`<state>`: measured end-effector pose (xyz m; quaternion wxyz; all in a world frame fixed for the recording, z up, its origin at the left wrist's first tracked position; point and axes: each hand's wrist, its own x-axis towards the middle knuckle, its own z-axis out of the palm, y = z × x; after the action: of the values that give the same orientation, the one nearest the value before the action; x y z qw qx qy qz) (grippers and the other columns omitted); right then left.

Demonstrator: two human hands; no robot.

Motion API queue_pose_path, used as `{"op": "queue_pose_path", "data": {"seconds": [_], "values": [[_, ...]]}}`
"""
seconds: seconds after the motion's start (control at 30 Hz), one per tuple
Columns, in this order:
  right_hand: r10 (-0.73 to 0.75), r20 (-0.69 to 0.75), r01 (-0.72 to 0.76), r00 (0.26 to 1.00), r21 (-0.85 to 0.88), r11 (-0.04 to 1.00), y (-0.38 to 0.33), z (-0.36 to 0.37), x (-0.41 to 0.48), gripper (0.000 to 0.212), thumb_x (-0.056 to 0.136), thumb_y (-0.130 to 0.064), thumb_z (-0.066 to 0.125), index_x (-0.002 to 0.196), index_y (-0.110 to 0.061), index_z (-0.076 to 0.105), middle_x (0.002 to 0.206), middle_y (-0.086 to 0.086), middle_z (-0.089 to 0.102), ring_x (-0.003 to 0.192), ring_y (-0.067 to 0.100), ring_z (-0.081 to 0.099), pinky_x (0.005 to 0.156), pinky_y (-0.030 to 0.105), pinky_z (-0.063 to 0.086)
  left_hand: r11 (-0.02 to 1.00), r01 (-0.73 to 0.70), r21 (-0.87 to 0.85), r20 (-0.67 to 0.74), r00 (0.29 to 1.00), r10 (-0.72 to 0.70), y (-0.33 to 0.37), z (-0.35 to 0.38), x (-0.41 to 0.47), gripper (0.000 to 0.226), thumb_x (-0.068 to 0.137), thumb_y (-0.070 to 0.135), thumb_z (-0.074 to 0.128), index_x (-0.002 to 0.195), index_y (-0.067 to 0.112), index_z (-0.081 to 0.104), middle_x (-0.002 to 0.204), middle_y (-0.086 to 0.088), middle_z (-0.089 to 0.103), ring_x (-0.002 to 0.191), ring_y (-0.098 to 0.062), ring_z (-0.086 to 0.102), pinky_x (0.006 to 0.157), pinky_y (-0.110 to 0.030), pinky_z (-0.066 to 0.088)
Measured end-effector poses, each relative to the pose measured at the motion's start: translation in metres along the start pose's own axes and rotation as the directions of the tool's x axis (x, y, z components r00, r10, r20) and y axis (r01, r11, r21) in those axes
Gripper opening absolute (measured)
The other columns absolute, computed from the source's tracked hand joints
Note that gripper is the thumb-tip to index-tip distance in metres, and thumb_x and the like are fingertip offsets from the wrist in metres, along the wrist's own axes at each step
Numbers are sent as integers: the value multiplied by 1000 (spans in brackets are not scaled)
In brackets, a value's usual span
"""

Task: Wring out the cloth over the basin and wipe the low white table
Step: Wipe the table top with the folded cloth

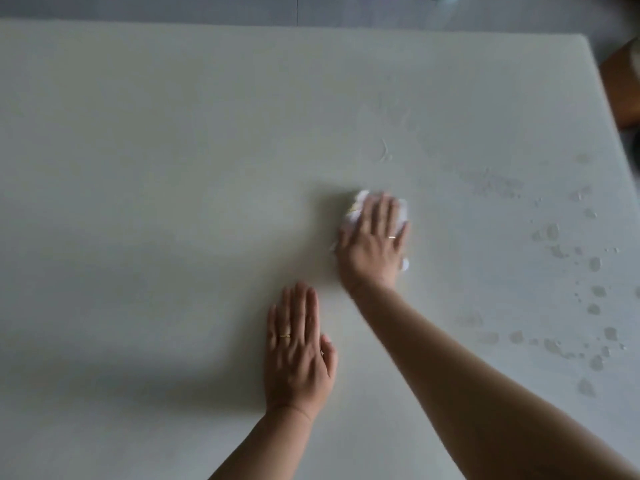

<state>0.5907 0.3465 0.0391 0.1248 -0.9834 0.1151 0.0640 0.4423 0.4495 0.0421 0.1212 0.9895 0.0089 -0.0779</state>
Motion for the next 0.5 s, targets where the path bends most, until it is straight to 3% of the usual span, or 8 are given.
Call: {"op": "queue_pose_path", "data": {"seconds": [0.1,0.17,0.23,0.33,0.43,0.5], "values": [[-444,103,449,890,-31,893,-16,2,-15,59,97,-42,30,150,-20,16,158,5,12,146,23,0,118,43,-4,1000,6,-12,20,1000,-6,0,-4,1,64,84,25,36,144,5,35,152,-15,32,139,-31,33,112,-46,25],[-554,130,564,822,-65,823,7,-8,2,57,97,-45,28,149,-23,19,158,3,16,146,22,4,119,42,3,999,-18,-51,20,1000,19,-2,-5,1,63,84,25,37,143,3,37,151,-15,32,139,-31,33,111,-46,24],[-465,95,472,880,-86,877,38,-18,25,57,98,-45,28,149,-23,17,158,2,14,146,21,2,118,40,1,993,-45,-107,-5,999,44,-6,-7,2,63,85,26,37,144,2,35,153,-14,29,142,-28,27,114,-44,20],[-87,44,91,995,-103,990,69,-28,55,59,98,-44,24,150,-25,4,160,0,1,146,18,-8,118,39,-4,988,-79,-132,-69,995,70,-11,-17,30,63,88,27,34,144,-1,31,154,-16,26,144,-27,21,117,-41,16],[226,-23,-227,974,-54,972,46,-21,65,61,97,-42,24,150,-22,2,160,2,-3,146,21,-10,117,43,-6,986,-131,-104,-148,982,115,-15,-31,96,61,91,29,31,144,-2,32,152,-19,29,142,-31,24,116,-42,17],[256,-45,-256,966,14,967,12,-11,61,62,97,-40,25,151,-18,4,160,6,-1,146,24,-9,116,44,-8,992,-105,-66,-193,977,91,-18,-39,146,60,91,29,32,144,-1,33,152,-20,30,142,-33,26,117,-43,18]]}}
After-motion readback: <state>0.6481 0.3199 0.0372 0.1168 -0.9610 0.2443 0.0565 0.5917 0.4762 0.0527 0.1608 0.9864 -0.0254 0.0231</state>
